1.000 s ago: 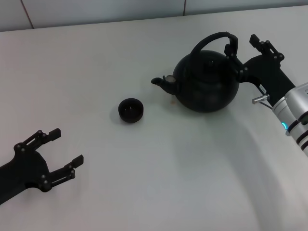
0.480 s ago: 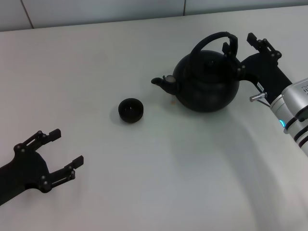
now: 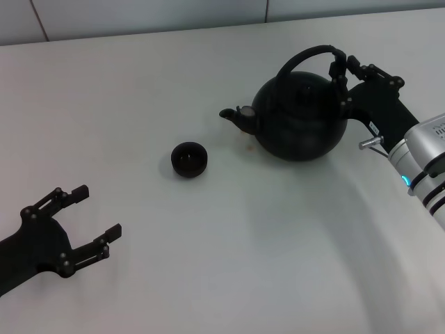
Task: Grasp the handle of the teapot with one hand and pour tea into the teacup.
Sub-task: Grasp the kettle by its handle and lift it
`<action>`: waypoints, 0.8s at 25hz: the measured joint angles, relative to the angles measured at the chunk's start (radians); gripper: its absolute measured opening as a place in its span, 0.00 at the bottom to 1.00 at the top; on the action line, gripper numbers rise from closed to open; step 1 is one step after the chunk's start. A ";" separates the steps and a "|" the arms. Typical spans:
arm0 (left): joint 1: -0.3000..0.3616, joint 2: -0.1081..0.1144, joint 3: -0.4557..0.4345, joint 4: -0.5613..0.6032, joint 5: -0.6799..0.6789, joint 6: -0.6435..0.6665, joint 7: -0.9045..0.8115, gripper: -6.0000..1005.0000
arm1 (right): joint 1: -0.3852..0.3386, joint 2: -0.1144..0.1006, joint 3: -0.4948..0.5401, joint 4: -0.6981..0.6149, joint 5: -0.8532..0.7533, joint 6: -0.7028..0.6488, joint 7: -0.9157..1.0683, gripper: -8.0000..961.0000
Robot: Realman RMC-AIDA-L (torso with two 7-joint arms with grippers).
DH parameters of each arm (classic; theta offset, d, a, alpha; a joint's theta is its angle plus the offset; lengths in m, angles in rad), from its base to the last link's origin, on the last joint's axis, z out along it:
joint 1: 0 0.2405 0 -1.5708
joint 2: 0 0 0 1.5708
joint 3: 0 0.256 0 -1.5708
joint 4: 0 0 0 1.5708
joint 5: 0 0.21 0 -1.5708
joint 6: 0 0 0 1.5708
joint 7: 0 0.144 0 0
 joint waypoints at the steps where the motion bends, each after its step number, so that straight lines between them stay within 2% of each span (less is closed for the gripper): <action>1: 0.000 0.000 0.000 0.000 0.000 0.000 0.000 0.86 | 0.000 0.000 -0.001 -0.001 0.000 0.000 0.000 0.30; 3: 0.000 0.000 0.000 0.000 -0.001 0.001 -0.001 0.86 | 0.002 0.000 0.001 -0.004 0.000 0.004 0.000 0.23; 13: 0.001 0.000 0.000 0.000 -0.002 0.002 -0.003 0.86 | 0.002 0.000 0.003 -0.005 0.002 -0.035 0.002 0.08; 20: 0.003 -0.001 0.000 0.000 -0.002 0.002 -0.001 0.86 | -0.003 -0.003 0.000 -0.010 0.002 -0.111 0.038 0.08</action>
